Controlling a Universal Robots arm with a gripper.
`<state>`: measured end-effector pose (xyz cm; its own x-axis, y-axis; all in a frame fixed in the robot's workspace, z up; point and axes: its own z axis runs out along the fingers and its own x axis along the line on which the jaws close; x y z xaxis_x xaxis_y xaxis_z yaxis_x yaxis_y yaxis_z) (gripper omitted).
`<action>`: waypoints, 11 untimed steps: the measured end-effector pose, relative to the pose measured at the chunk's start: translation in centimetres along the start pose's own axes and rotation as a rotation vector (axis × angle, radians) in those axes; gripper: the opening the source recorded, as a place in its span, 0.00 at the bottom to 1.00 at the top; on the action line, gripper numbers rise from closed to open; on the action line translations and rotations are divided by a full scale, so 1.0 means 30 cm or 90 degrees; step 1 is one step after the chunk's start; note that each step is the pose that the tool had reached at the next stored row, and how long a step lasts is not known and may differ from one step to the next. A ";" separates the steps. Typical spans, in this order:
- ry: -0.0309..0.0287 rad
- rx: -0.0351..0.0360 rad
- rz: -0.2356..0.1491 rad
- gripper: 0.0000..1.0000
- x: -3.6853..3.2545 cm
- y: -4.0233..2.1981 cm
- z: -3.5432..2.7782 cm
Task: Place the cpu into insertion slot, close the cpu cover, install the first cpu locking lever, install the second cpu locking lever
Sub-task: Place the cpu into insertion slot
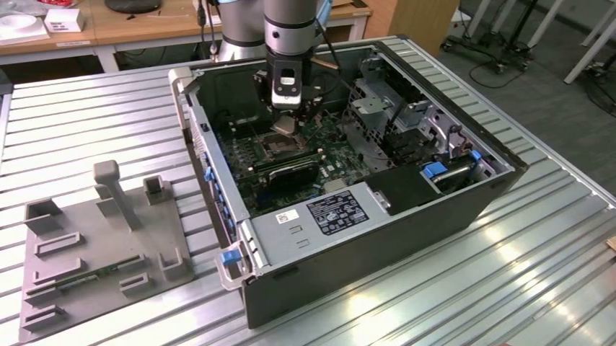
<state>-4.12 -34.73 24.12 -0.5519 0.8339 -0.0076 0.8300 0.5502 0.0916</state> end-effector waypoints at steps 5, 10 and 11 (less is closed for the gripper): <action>0.0000 0.0000 0.000 0.54 0.000 0.000 0.000; -0.0029 0.0001 0.032 0.54 0.000 0.000 0.001; -0.0040 0.0003 0.044 0.54 0.000 0.000 0.001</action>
<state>-4.12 -34.73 24.10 -0.4931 0.8700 -0.0075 0.8660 0.4916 0.0918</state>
